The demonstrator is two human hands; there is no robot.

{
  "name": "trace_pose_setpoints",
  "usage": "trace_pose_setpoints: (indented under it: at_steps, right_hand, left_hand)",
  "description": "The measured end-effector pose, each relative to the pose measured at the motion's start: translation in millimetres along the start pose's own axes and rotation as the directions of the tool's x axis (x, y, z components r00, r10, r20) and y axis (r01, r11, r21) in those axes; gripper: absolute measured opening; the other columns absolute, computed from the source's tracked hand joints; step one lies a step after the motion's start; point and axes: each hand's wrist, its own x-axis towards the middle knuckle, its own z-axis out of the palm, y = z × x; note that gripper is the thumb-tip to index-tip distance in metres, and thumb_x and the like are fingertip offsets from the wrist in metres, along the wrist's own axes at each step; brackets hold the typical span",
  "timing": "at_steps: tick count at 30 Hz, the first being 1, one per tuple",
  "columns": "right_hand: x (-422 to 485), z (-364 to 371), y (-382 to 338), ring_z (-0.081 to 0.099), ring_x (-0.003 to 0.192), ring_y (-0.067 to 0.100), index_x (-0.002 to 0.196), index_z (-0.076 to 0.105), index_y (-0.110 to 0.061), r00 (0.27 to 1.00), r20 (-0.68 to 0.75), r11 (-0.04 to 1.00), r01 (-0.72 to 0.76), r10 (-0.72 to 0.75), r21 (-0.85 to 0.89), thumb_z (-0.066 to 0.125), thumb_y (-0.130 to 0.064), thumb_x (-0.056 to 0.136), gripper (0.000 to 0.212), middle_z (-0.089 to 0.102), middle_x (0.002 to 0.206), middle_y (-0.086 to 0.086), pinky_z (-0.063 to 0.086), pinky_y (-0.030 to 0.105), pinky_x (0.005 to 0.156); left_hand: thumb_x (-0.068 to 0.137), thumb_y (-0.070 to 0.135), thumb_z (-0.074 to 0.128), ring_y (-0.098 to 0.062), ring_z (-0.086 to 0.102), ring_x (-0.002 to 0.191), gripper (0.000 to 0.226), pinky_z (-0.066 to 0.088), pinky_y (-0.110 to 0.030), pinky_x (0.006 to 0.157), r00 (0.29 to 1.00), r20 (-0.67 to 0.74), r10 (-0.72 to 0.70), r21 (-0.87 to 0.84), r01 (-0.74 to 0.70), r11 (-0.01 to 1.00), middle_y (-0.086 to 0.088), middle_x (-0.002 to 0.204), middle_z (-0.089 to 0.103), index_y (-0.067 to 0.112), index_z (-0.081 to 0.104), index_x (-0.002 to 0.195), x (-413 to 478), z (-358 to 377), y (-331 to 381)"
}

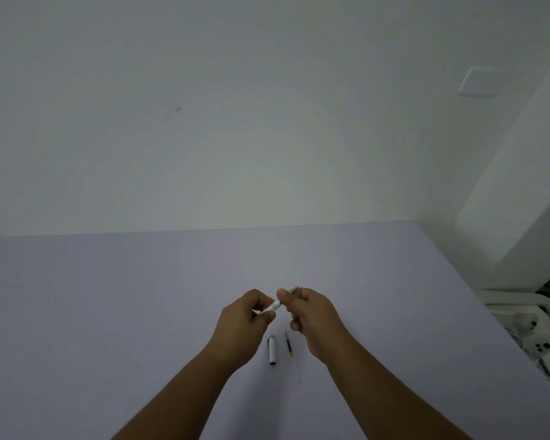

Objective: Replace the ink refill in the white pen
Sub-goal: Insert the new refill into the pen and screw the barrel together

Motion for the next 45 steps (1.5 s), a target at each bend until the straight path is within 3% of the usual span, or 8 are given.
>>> trace_pose_setpoints:
  at_steps: [7,12,16,25,30,36,41,45]
  right_hand:
    - [-1,-4,3,0.047,0.065,0.012,0.078,0.07,-0.021,0.999,0.047,0.999,0.024,-0.026,0.039,0.068,-0.032,0.08,0.012,0.058,0.075,-0.003,0.043,0.024,0.056]
    - [1,-2,2,0.04,0.051,0.01,0.068,0.058,-0.017,0.998,-0.043,0.994,-0.04,0.036,-0.1,0.069,-0.054,0.071,0.039,0.047,0.059,-0.005,0.041,0.021,0.048]
    - [-2,-7,3,0.05,0.068,0.011,0.082,0.072,-0.023,0.997,0.067,0.999,0.029,-0.031,0.04,0.067,-0.03,0.081,0.008,0.064,0.075,-0.007,0.046,0.021,0.055]
    - [-3,-8,-1,0.048,0.069,0.013,0.083,0.072,-0.023,0.998,0.054,0.999,0.039,-0.041,0.036,0.066,-0.027,0.083,0.007,0.06,0.076,-0.004,0.045,0.023,0.056]
    - [-1,-6,-7,0.043,0.057,0.013,0.077,0.066,-0.016,0.999,-0.039,0.996,-0.016,0.013,-0.093,0.068,-0.046,0.077,0.031,0.051,0.061,-0.003,0.043,0.023,0.053]
    - [-1,-10,-5,0.05,0.066,0.015,0.082,0.073,-0.021,0.999,0.006,0.998,0.035,-0.036,0.05,0.064,-0.014,0.084,0.012,0.068,0.076,0.001,0.045,0.025,0.059]
    - [7,-1,-3,0.048,0.062,0.014,0.077,0.074,-0.018,0.998,-0.034,0.986,-0.045,0.051,0.159,0.069,-0.013,0.081,0.008,0.066,0.079,0.008,0.045,0.023,0.055]
    - [18,3,-1,0.052,0.07,0.014,0.079,0.074,-0.023,0.999,0.026,0.998,-0.04,0.038,0.057,0.069,-0.023,0.081,0.004,0.067,0.08,0.0,0.048,0.025,0.064]
  left_hand:
    - [0.088,0.02,0.059,-0.007,0.052,0.064,0.009,0.042,-0.016,0.058,1.0,0.01,-0.015,-0.016,0.015,1.0,0.007,0.078,0.062,0.026,0.061,0.081,-1,4,0]
    - [0.088,0.02,0.059,-0.007,0.052,0.065,0.008,0.042,-0.016,0.058,0.999,0.016,-0.027,-0.055,0.028,0.998,0.005,0.08,0.064,0.024,0.062,0.082,-3,7,0]
    - [0.088,0.02,0.06,-0.009,0.052,0.067,0.008,0.042,-0.018,0.059,0.999,0.011,-0.035,-0.058,0.036,0.998,0.007,0.079,0.062,0.025,0.061,0.081,-1,4,1]
    - [0.087,0.021,0.061,-0.006,0.051,0.065,0.004,0.041,-0.017,0.059,0.999,0.012,-0.031,-0.063,0.032,0.997,0.009,0.077,0.062,0.023,0.063,0.084,0,6,3]
    - [0.087,0.019,0.061,-0.005,0.051,0.062,0.008,0.042,-0.017,0.059,0.999,0.026,-0.036,-0.087,0.038,0.996,0.009,0.073,0.061,0.025,0.063,0.081,-3,11,1]
    - [0.087,0.019,0.06,-0.005,0.047,0.056,0.018,0.036,-0.01,0.051,0.999,-0.025,-0.021,-0.026,0.021,0.999,0.009,0.067,0.056,0.031,0.057,0.074,-1,9,0]
    - [0.088,0.016,0.059,-0.005,0.048,0.055,0.031,0.036,-0.012,0.05,0.994,-0.101,0.034,0.085,-0.026,0.996,0.01,0.067,0.056,0.039,0.05,0.069,1,12,-4]
    - [0.086,0.018,0.06,-0.004,0.056,0.068,0.023,0.04,-0.014,0.058,0.994,-0.089,-0.062,-0.06,0.056,0.997,0.012,0.077,0.063,0.04,0.058,0.079,2,8,-16]
